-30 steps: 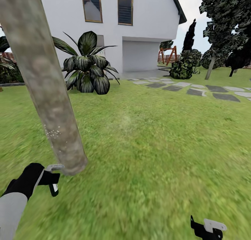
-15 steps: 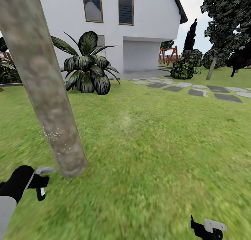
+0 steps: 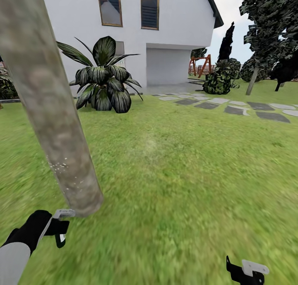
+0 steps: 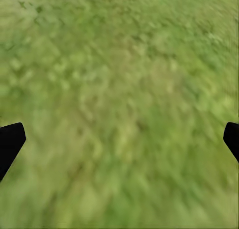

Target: In the garden, pick up the pesticide atomizer on the floor and spray pesticide onto both trees until each tree trunk is fully covered.

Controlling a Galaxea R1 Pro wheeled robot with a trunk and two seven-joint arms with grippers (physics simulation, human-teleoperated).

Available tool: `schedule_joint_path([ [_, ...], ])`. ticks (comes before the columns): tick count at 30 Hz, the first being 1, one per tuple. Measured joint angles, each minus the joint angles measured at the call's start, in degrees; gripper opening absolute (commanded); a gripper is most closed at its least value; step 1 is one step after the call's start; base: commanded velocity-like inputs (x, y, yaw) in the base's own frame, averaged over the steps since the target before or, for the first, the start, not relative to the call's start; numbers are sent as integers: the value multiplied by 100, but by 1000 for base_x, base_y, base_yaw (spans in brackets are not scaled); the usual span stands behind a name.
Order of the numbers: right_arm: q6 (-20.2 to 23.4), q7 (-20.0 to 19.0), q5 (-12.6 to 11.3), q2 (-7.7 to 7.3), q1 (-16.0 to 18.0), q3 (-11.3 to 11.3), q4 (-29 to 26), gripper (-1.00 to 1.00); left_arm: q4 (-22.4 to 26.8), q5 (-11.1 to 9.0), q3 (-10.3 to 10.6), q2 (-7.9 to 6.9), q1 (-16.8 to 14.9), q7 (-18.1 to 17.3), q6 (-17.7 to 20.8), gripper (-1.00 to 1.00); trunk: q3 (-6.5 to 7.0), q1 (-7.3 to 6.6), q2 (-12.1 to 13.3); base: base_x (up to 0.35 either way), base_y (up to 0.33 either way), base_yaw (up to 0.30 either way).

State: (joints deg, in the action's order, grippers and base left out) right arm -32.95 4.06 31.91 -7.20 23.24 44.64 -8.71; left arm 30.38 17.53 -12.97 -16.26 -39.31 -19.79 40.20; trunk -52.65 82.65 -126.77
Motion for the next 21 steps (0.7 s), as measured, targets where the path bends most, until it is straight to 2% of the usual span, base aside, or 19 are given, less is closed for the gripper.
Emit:
schedule_joint_path([
  [4,0,0,0,-1,0,0,-1,100,9,-38,-57,27,14,113,-33,-100,0,3,0,50,16,0],
  [6,0,0,0,0,0,0,-1,100,34,-34,-352,27,14,122,-53,-100,0,3,0,5,1,0],
  [9,0,0,-1,1,0,1,0,100,51,-40,-664,30,16,123,-79,-100,0,3,0,1,0,113],
  [13,0,1,-1,1,1,0,-1,100,12,-44,-689,56,17,123,-99,-100,0,2,0,84,-101,232],
  [15,-1,1,-1,1,0,0,-2,100,49,-33,-685,228,17,162,-100,-100,0,1,0,154,-219,72],
  [19,-1,0,0,1,0,0,-2,100,63,-6,-689,306,16,541,-107,-100,0,1,0,159,-227,15],
  [21,-1,0,0,0,0,0,-2,100,63,-28,-690,310,16,566,-106,-100,0,1,0,160,-229,1],
])
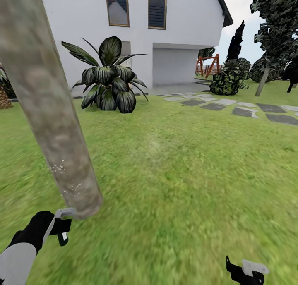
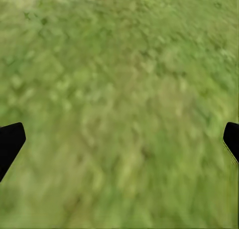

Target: In the garden, pick up the pesticide atomizer on the floor and spray pesticide onto both trees until each tree trunk is fully covered.

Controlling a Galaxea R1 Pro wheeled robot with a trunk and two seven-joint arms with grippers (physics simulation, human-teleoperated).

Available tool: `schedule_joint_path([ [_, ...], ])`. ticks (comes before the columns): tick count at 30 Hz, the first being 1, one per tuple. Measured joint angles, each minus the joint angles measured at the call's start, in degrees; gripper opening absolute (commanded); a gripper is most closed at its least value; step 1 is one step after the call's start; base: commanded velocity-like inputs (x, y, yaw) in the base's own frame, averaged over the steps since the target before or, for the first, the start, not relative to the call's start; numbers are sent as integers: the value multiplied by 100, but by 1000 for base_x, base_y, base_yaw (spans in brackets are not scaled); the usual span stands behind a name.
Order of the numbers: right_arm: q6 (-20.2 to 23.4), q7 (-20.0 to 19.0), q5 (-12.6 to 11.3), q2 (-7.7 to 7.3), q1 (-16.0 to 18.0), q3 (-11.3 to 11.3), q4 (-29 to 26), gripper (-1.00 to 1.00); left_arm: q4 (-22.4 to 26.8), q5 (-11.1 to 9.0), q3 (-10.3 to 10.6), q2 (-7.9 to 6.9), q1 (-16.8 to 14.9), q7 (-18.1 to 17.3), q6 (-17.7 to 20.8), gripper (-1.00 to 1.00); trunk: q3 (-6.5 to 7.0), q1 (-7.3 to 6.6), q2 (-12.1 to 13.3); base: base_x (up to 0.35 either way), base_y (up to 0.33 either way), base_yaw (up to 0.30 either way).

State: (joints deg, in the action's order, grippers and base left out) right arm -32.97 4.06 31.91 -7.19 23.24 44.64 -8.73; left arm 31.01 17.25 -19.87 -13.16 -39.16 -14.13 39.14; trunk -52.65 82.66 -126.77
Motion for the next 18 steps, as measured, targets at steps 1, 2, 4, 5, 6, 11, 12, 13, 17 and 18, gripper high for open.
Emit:
schedule_joint_path([
  [1,0,0,0,0,0,0,0,100,3,-5,0,1,0,-6,0,-100,0,0,0,157,-234,1],
  [2,0,0,0,0,0,0,0,100,6,-11,0,1,0,-25,0,-100,0,0,0,101,-255,0],
  [4,0,0,0,0,0,0,0,100,8,-18,0,1,0,-48,0,-100,0,1,0,39,-267,0],
  [5,0,0,0,0,0,0,0,100,8,-19,0,1,0,-52,-1,-100,0,1,0,17,-272,0],
  [6,0,0,0,0,0,0,0,100,9,-19,0,1,0,-53,-1,-100,0,1,0,9,-274,0],
  [11,0,0,0,0,0,0,0,100,9,-20,0,10,0,-58,-1,-100,0,2,0,1,-276,0],
  [12,0,0,0,0,0,0,1,100,9,-19,0,10,0,-57,-1,-100,0,2,0,0,-276,0],
  [13,0,0,0,0,0,0,2,100,9,-19,0,10,0,-57,-1,-100,0,2,0,0,-276,0],
  [17,0,0,0,0,0,0,4,100,9,-19,0,10,0,-56,-1,-100,0,2,0,1,-276,0],
  [18,0,0,0,0,0,0,3,100,9,-19,0,10,0,-56,-1,-100,0,2,0,52,-276,15],
])
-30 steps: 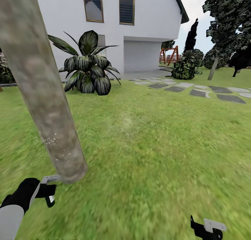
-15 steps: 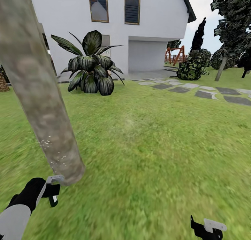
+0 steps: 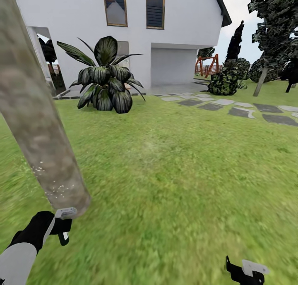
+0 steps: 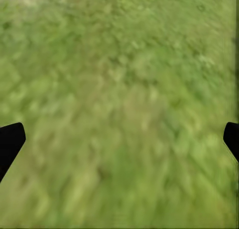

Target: In the garden, pick up the pesticide atomizer on the floor and spray pesticide onto both trees until each tree trunk is fully covered.

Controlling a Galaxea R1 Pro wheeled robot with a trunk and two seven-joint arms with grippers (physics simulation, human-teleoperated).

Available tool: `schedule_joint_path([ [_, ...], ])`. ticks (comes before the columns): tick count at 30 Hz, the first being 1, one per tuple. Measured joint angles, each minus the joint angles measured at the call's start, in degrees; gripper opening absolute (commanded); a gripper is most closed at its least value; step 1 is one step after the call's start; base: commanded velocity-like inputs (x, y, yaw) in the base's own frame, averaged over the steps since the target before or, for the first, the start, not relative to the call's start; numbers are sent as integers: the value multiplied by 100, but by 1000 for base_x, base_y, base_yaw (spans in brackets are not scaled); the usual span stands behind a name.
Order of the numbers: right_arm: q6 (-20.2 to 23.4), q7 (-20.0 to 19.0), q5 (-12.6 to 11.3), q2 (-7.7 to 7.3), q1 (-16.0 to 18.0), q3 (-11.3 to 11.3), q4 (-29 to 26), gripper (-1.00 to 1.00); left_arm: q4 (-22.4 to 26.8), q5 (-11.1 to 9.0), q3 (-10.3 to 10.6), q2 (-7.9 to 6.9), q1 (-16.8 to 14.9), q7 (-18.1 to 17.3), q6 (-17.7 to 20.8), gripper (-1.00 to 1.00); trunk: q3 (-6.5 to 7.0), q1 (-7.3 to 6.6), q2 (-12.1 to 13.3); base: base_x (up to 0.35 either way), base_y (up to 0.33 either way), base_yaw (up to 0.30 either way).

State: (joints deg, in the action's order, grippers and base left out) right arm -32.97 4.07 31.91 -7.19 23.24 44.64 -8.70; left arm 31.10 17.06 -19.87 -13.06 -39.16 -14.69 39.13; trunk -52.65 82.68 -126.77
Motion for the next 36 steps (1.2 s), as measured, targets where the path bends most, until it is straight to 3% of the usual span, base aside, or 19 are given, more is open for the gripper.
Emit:
schedule_joint_path([
  [17,1,1,0,1,1,-1,6,100,3,0,-27,-10,2,-1,3,-100,0,-2,0,166,-248,247],
  [26,0,0,0,0,2,0,4,100,1,0,-42,-9,0,2,1,-100,0,-2,0,198,-230,41],
  [36,1,1,0,1,1,-1,6,100,11,0,-44,-18,2,8,2,-100,0,-2,0,180,-232,253],
])
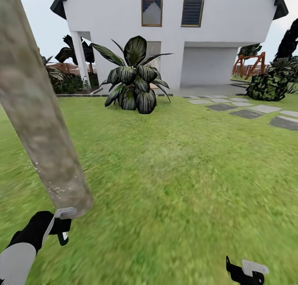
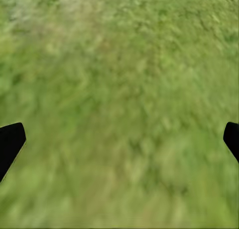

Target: In the garden, pick up the pesticide atomizer on the floor and spray pesticide onto both trees until each tree trunk is fully covered.

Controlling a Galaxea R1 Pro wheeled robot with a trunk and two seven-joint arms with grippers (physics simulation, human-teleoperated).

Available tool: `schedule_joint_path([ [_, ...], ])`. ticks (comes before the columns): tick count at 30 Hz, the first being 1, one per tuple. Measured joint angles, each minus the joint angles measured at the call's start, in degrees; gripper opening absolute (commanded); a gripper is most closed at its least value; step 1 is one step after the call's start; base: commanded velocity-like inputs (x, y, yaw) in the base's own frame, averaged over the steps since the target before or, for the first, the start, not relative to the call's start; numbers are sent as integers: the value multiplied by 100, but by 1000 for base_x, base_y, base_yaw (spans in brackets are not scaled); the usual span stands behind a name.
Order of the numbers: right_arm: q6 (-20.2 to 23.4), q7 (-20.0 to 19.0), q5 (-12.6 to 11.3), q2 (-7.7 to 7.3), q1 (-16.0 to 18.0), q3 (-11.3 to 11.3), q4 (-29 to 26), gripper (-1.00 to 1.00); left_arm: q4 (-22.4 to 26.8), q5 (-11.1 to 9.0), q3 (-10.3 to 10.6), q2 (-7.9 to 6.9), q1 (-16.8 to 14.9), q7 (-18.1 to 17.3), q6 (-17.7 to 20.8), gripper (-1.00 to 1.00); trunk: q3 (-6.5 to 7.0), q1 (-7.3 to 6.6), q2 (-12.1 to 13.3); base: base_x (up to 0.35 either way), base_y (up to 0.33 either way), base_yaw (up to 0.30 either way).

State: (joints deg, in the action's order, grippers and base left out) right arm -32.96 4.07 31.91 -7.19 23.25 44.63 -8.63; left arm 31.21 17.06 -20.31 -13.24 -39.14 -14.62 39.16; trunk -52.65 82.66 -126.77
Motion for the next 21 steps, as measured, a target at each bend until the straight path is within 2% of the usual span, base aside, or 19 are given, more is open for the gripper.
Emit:
schedule_joint_path([
  [16,0,0,0,0,0,0,0,100,0,-2,0,0,0,0,9,-100,0,0,0,153,-240,273],
  [21,-1,0,0,-1,-1,0,-2,100,-2,-1,0,1,-2,1,7,-100,0,0,0,153,-240,51],
])
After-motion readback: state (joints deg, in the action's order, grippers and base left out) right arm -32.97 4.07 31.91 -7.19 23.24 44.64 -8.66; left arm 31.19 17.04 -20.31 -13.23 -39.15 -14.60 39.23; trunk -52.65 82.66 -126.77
